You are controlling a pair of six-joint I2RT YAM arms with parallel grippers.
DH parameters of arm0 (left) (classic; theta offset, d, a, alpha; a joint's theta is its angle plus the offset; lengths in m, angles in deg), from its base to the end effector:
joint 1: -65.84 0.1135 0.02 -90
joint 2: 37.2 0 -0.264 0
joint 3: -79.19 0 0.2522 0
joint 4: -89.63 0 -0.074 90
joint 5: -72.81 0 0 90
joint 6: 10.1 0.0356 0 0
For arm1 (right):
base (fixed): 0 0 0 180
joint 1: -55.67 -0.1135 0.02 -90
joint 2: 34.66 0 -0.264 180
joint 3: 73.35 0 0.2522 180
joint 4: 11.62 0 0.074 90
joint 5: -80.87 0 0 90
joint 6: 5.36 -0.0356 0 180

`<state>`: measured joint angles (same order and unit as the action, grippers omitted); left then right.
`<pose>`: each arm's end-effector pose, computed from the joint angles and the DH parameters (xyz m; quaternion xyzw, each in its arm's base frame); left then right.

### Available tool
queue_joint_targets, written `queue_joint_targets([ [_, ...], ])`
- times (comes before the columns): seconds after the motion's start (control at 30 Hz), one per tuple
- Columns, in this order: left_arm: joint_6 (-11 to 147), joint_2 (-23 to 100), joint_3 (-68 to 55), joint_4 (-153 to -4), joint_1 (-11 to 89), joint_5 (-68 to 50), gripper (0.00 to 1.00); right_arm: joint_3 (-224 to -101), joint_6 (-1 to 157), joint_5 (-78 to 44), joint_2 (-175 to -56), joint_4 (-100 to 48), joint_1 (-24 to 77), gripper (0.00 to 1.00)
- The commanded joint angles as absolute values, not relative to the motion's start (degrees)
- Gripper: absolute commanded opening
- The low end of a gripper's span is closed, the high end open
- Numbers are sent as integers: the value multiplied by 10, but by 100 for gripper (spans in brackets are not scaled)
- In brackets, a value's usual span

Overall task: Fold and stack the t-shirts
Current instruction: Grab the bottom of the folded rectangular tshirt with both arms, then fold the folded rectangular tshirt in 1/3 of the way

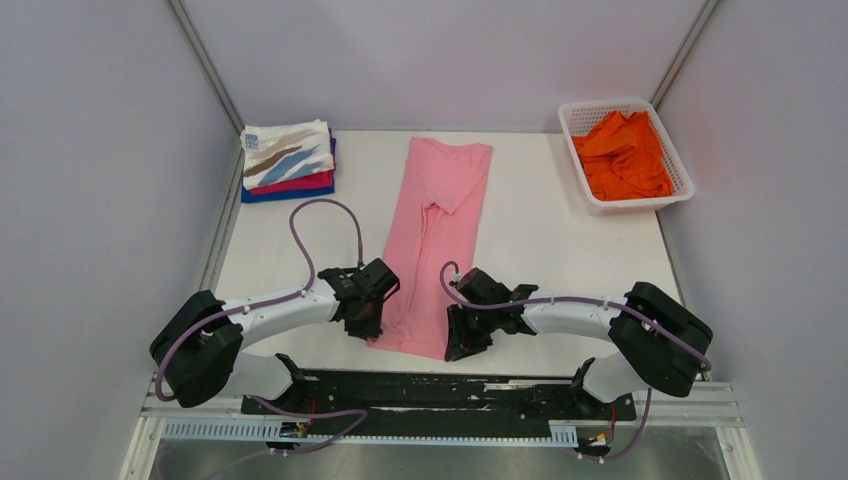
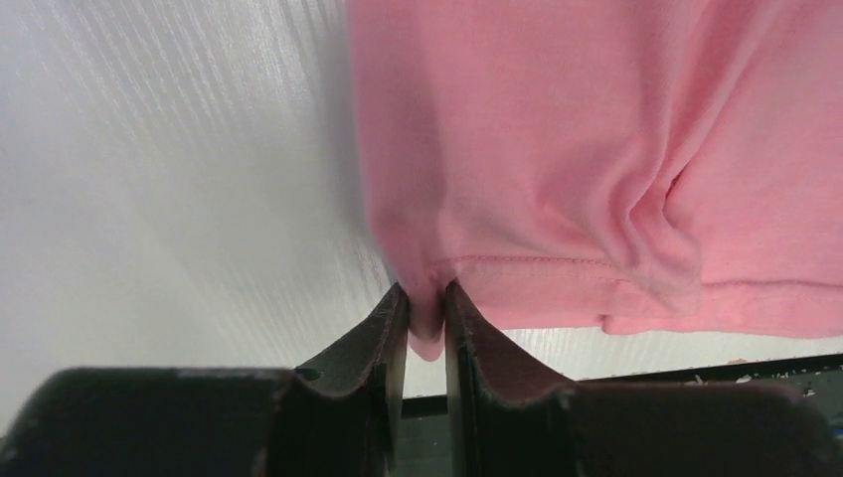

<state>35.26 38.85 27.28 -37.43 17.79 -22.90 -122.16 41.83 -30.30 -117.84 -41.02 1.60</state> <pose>0.1437 -0.1545 0.1599 0.0239 0.9921 -0.0471 0.1134 0.1329 0.2053 0.1371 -0.1354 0.9486 0.2856 0.0141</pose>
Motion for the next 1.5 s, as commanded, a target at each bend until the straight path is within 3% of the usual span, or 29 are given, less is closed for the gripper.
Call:
queue_joint_targets([
  [0.0, 345, 378, 292, -349, 172, -230, 21, -1196, 390, -292, -1180, -403, 8, 12],
  [0.07, 347, 368, 297, -347, 172, -214, 5, -1184, 385, -287, -1172, -403, 5, 1],
  [0.1, 348, 360, 299, -339, 172, -204, 0, -1179, 382, -289, -1166, -404, 3, 0],
  [0.4, 343, 242, 297, -310, 169, -121, 0, -1143, 389, -317, -1057, -395, -11, 0],
  [0.63, 343, 225, 273, -401, 170, -91, 0, -1183, 409, -281, -1029, -385, 9, 0],
  [0.87, 366, 309, 194, -455, 215, -184, 0, -1245, 444, -237, -1078, -374, 50, 0],
  [1.03, 370, 384, 153, -516, 289, -159, 0, -1271, 443, -245, -1102, -349, 121, 0],
  [1.47, 398, 561, -14, -529, 372, -152, 0, -1386, 475, -255, -1207, -342, 250, 0],
])
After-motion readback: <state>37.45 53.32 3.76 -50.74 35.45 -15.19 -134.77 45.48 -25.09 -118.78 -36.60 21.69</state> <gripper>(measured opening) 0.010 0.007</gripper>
